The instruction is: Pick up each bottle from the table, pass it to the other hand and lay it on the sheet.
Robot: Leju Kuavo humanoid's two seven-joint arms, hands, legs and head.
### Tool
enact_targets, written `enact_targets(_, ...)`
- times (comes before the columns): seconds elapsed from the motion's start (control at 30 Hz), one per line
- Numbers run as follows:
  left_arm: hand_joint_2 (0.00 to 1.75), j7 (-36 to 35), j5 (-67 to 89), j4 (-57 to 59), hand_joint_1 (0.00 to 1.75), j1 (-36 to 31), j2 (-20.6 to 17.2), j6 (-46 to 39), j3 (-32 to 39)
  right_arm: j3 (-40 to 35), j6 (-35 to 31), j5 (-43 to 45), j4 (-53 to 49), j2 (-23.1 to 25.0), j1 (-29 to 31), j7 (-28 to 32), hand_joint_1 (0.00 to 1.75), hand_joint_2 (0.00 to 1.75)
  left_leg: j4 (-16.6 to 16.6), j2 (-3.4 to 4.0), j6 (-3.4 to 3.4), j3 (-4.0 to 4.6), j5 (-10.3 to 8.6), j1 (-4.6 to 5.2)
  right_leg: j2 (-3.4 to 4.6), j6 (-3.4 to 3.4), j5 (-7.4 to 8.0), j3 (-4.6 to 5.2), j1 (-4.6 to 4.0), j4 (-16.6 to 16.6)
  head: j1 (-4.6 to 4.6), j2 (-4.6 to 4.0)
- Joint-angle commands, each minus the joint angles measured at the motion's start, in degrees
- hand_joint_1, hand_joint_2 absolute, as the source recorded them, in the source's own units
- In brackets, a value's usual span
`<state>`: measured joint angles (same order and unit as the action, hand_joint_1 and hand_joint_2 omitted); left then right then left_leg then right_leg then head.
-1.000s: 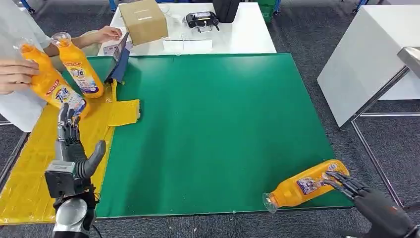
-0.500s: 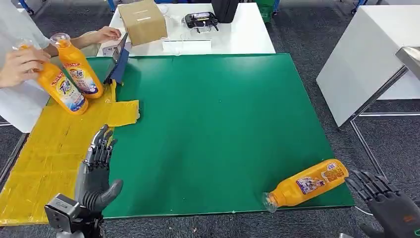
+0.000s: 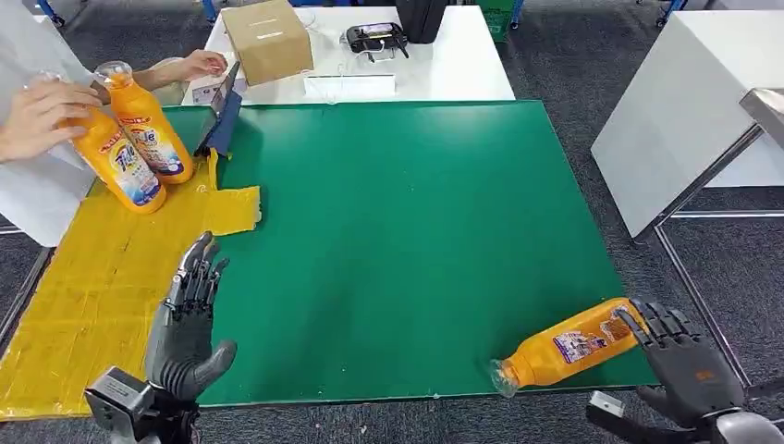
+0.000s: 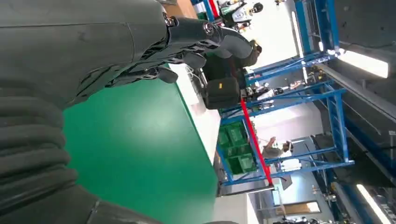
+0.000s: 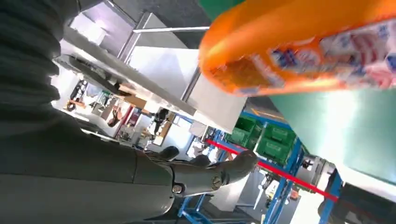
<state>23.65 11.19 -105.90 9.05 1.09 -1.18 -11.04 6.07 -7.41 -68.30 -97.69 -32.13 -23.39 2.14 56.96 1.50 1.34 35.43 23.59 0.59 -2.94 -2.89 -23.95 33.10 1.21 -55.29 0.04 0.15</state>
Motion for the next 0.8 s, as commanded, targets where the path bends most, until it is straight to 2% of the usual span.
enact_targets(0.03, 1.75, -0.5, -1.0, 3.6, 0.0, -2.7, -0.9, 0.6, -2.0, -7.9, -1.6, -2.5, 16.1, 7.1, 11.7, 0.7, 0.0, 1.75, -0.1, -0.04, -0.17, -0.44, 0.09, -0.23, 0.35, 0.2, -0.01, -0.5, -0.17, 0.3, 0.0, 0.0)
enact_targets(0.13, 1.75, -0.5, -1.0, 3.9, 0.0, -3.0, -0.8, 0.5, -2.2, -8.8, -1.9, -2.8, 17.0, 7.3, 12.5, 0.6, 0.0, 1.75, -0.2, 0.0, -0.25, -0.69, 0.17, -0.3, 0.58, 0.3, -0.06, -0.74, -0.22, 0.3, 0.02, 0.0)
enact_targets(0.27, 1.75, -0.6, -1.2, 4.4, 0.0, -3.4, -0.9, 0.6, -2.7, -11.8, -2.7, -3.8, 20.5, 8.3, 16.4, 0.7, 0.0, 1.75, -0.1, 0.03, -0.15, -0.37, 0.09, -0.19, 0.39, 0.2, 0.0, -0.41, -0.14, 0.2, -0.02, 0.0)
enact_targets(0.43, 1.75, -0.6, -1.3, 4.4, 0.0, -3.4, -0.8, 0.6, -2.6, -12.2, -2.7, -3.9, 20.8, 8.2, 16.8, 0.5, 0.0, 1.75, -0.1, -0.07, -0.11, -0.26, 0.04, -0.13, 0.2, 0.15, 0.0, -0.33, -0.09, 0.1, 0.02, 0.0)
enact_targets(0.5, 1.75, -0.7, -1.7, 4.6, 0.0, -3.6, -0.7, 0.6, -2.6, -13.5, -2.8, -4.2, 22.3, 9.0, 18.7, 0.7, 0.0, 1.75, -0.1, -0.12, -0.15, -0.4, 0.12, -0.21, 0.27, 0.21, -0.07, -0.51, -0.15, 0.2, 0.0, 0.0)
enact_targets(0.57, 1.75, -0.7, -2.0, 5.0, 0.0, -3.9, -0.6, 0.7, -2.6, -15.7, -2.9, -4.9, 24.7, 9.7, 21.0, 0.8, 0.0, 1.75, -0.1, 0.04, -0.06, -0.18, 0.01, -0.13, 0.23, 0.13, 0.05, -0.26, -0.1, 0.1, 0.04, 0.0)
enact_targets(0.63, 1.75, -0.7, -2.1, 5.3, 0.0, -4.1, -0.6, 0.6, -2.7, -16.9, -2.7, -5.2, 26.0, 10.1, 22.3, 0.8, 0.0, 1.75, -0.1, 0.06, -0.13, -0.41, 0.1, -0.2, 0.44, 0.21, 0.0, -0.51, -0.15, 0.2, 0.02, 0.0)
enact_targets(0.73, 1.75, -0.8, -2.4, 5.8, 0.0, -4.5, -0.5, 0.7, -3.0, -19.1, -1.3, -5.5, 29.9, 10.3, 25.0, 0.8, 0.0, 1.75, -0.1, 0.03, -0.1, -0.28, 0.03, -0.18, 0.31, 0.18, 0.05, -0.36, -0.14, 0.2, 0.02, 0.0)
enact_targets(0.77, 1.75, -0.8, -2.6, 6.2, 0.0, -4.8, -0.5, 0.8, -3.1, -19.9, 3.4, -3.8, 32.1, 9.6, 26.3, 1.1, 0.0, 1.75, -0.1, 0.04, -0.13, -0.38, 0.04, -0.23, 0.4, 0.22, 0.05, -0.46, -0.18, 0.2, 0.02, 0.0)
enact_targets(0.8, 1.75, -0.7, -2.9, 7.1, 0.0, -5.5, -0.5, 0.8, -3.5, -22.5, 8.7, -2.3, 34.2, 6.8, 27.5, 1.2, 1.01, 1.75, -0.1, 0.03, -0.07, -0.3, 0.0, -0.16, 0.27, 0.16, 0.07, -0.34, -0.12, 0.2, 0.02, 0.0)
